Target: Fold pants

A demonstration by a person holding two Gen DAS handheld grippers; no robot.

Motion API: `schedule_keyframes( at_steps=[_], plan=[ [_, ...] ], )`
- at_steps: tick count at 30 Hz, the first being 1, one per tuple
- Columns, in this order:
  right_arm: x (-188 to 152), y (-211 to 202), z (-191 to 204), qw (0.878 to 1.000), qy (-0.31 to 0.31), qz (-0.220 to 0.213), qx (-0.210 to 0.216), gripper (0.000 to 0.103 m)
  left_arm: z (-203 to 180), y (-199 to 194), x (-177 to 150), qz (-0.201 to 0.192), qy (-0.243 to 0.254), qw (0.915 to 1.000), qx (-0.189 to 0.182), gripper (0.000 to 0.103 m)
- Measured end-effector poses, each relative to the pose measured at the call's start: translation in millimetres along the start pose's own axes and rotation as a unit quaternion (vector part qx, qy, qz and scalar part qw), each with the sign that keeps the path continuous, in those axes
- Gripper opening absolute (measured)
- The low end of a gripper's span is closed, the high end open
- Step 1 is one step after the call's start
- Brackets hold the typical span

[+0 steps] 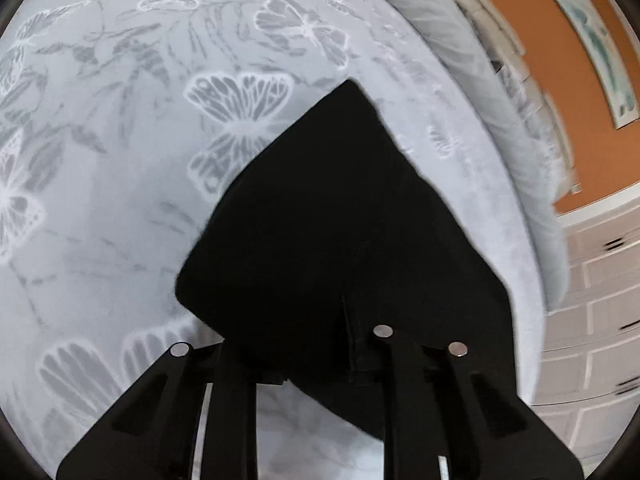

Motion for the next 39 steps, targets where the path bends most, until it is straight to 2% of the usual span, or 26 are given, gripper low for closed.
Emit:
schedule_keyframes(
  at_steps=[3, 6, 7, 9, 10, 12, 16, 19, 22, 24, 27, 29, 31, 34, 35, 36, 37, 38, 39],
  plan=[
    [-6, -47, 2, 0.999, 0.005, -0.005, 0.047, 0.012, -11, -29, -6, 0.006, 0.018, 0.9993, -0.034, 0.015],
    [-25, -84, -8, 0.998, -0.007, -0.002, 0.057, 0.011, -15, -65, -20, 0.006, 0.038, 0.9973, -0.062, 0.012],
    [-32, -84, -15, 0.999, -0.009, 0.006, 0.046, 0.011, -10, -72, -25, 0.010, 0.038, 0.9973, -0.061, 0.012],
    [-44, -72, -33, 0.999, -0.007, 0.030, 0.020, 0.011, 4, -71, -33, 0.022, 0.034, 0.9986, -0.033, 0.012],
    [-51, -52, -50, 0.998, 0.003, 0.057, 0.000, 0.011, 12, -65, -35, 0.033, 0.027, 0.9989, -0.017, 0.013],
    [-54, -30, -62, 0.997, 0.006, 0.078, -0.014, 0.012, 28, -45, -37, 0.068, -0.005, 0.9977, -0.003, 0.013],
    [-39, -35, -37, 0.998, -0.047, 0.027, -0.017, 0.012, 15, -42, -29, 0.050, 0.027, 0.9983, 0.011, 0.013],
    [-12, -65, 0, 0.998, -0.052, -0.018, 0.028, 0.012, -10, -53, -13, 0.019, 0.063, 0.9978, -0.002, 0.012],
    [13, -110, 43, 0.993, -0.067, -0.045, 0.082, 0.011, -43, -76, 2, 0.024, 0.087, 0.9955, -0.029, 0.012],
    [26, -148, 66, 0.989, -0.089, -0.064, 0.102, 0.011, -71, -99, 12, 0.028, 0.116, 0.9920, -0.042, 0.012],
    [30, -165, 65, 0.989, -0.093, -0.059, 0.095, 0.011, -90, -119, 18, 0.029, 0.153, 0.9877, -0.013, 0.012],
    [25, -144, 37, 0.994, -0.081, -0.037, 0.061, 0.011, -73, -118, 17, 0.033, 0.150, 0.9880, 0.017, 0.012],
    [12, -99, -4, 0.998, -0.058, 0.003, 0.024, 0.011, -41, -100, 11, 0.058, 0.130, 0.9891, 0.039, 0.013],
    [-23, -19, -61, 0.996, -0.030, 0.073, -0.038, 0.011, 32, -52, -12, 0.114, 0.062, 0.9893, 0.066, 0.015],
    [-37, 0, -75, 0.994, -0.021, 0.092, -0.047, 0.012, 48, -45, -18, 0.122, 0.043, 0.9896, 0.063, 0.018],
    [-40, 0, -81, 0.996, -0.007, 0.088, -0.022, 0.012, 56, -48, -21, 0.111, 0.027, 0.9928, 0.036, 0.018],
    [-37, -4, -82, 0.996, -0.005, 0.088, -0.015, 0.013, 57, -54, -23, 0.107, 0.024, 0.9937, 0.025, 0.023],
    [-32, -14, -84, 0.997, -0.002, 0.082, -0.008, 0.015, 59, -63, -25, 0.104, 0.026, 0.9939, 0.026, 0.029],
    [-30, -20, -84, 0.997, -0.003, 0.074, -0.005, 0.019, 62, -74, -26, 0.094, 0.030, 0.9942, 0.042, 0.044]
  ],
)
Point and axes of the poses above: each gripper's, at about its wrist camera, not at the fingertips, and y roughly the way its jaws point, z to its left, x to its top, the point moved 5 cm from there along y, roughly the way its jaws point, and after that the axes turned 12 degrees about -x, right-handed, at the moved point
